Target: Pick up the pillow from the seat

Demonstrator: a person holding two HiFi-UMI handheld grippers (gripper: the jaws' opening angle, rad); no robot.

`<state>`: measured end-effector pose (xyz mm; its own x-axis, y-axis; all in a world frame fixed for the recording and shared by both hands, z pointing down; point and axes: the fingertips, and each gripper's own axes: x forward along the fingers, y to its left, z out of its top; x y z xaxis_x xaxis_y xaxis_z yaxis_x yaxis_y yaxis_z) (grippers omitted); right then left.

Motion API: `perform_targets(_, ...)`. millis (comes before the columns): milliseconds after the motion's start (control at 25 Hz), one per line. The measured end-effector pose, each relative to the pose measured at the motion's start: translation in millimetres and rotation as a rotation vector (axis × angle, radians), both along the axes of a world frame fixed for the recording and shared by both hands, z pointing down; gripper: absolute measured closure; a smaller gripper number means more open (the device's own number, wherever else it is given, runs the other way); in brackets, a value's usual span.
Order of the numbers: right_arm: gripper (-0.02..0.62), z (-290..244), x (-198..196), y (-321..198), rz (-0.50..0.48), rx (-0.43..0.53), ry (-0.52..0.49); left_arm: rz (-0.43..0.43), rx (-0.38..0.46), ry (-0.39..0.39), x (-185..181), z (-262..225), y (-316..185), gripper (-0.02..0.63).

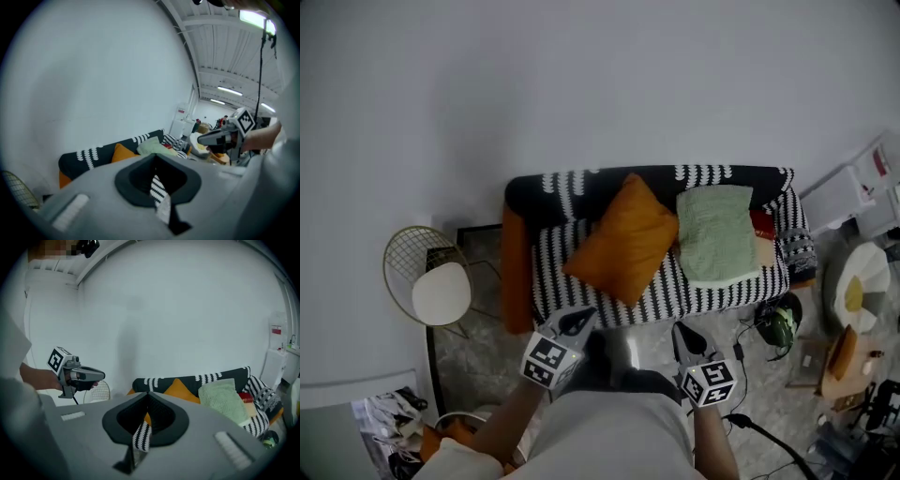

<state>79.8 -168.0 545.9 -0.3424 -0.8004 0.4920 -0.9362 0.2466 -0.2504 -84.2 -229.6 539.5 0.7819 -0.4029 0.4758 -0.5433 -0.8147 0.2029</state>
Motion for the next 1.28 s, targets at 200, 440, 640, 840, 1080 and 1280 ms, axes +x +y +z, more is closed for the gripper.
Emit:
perform_targets(200, 0.592, 0.5, -10.2, -8.6, 0.019, -0.006, 0.01, 0.013, -0.007, 0.006, -11.5, 0.7, -11.1, 0.607)
perform_targets(440, 0.592, 3.1, -8.6, -23.8, 0.022, -0.021, 0.013, 0.005, -0.022, 0.014, -9.9, 3.4, -28.1, 0.607)
perform_targets(640, 0.592, 11.0, -2.2, -36.7, 0.011, -0.036, 0.009, -0.004, -0.043, 0.006, -3.1, 12.0, -39.5, 0.607)
perform_targets(840, 0.592, 22.9, 10.2, -54.5, -0.005, -0.052, -0.009, -0.024, -0.058, 0.003, 8.5, 19.9, -52.0, 0.607)
perform_targets(1080, 0.592, 38.6, 26.5, -84.4, -0.051, -0.073, -0.027, -0.058, -0.062, -0.01, 27.0, 30.3, -75.6, 0.607)
perform_targets(1280, 0.592, 57.7, 41.1, -105.6, -0.085, -0.091, -0.044, -0.082, -0.07, -0.017, 44.1, 46.7, -93.5, 0.607)
